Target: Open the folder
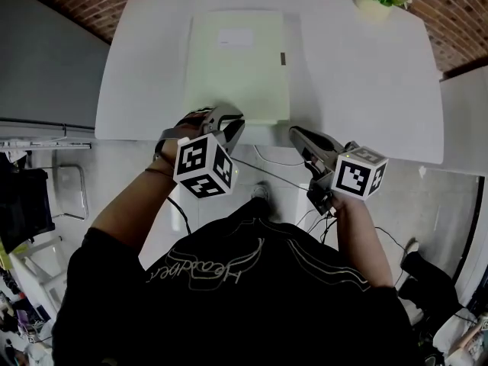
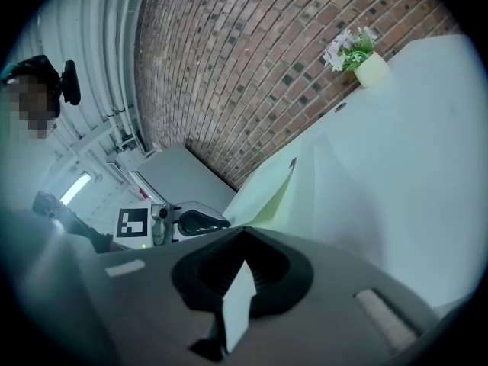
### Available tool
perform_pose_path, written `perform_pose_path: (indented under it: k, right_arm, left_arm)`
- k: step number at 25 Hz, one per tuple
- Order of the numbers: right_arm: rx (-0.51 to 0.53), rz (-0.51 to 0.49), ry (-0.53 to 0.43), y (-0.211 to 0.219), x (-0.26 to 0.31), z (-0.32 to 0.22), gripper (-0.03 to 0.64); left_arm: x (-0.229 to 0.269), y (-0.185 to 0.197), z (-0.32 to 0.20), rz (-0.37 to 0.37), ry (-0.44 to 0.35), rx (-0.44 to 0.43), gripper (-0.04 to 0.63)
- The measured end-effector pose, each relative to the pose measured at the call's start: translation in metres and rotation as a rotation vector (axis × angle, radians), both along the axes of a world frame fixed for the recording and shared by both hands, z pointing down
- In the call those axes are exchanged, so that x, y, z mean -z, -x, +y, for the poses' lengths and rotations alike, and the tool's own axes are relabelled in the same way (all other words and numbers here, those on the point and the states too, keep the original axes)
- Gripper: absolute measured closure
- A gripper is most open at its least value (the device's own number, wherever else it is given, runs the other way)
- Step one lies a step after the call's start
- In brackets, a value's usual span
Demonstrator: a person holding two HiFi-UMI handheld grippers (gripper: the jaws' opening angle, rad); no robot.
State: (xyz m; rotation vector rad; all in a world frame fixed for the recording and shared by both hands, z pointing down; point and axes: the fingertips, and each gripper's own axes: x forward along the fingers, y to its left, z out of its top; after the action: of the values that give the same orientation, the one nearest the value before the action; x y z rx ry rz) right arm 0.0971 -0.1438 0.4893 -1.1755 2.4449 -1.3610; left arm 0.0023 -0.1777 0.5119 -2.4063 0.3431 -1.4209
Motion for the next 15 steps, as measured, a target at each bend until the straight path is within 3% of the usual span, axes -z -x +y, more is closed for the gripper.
perform_pose_path:
  k: [5, 10, 15]
  right_arm:
    - [0.016, 0.083, -0.005, 0.002, -0.012, -0.011, 0.614]
    - [0.071, 0.281, -0.071, 0.004, -0.023, -0.019, 0.613]
    - [0.093, 0.389, -0.084, 0.002, -0.033, -0.024, 0.613]
  left_arm:
    - [0.001, 0.000, 0.000, 0.010, 0.004, 0.003, 0.561]
    - [0.001, 0.000, 0.000, 0.013, 0.005, 0.000, 0.561]
    - [0.000, 0.002, 0.001, 0.015, 0.013, 0.001, 0.561]
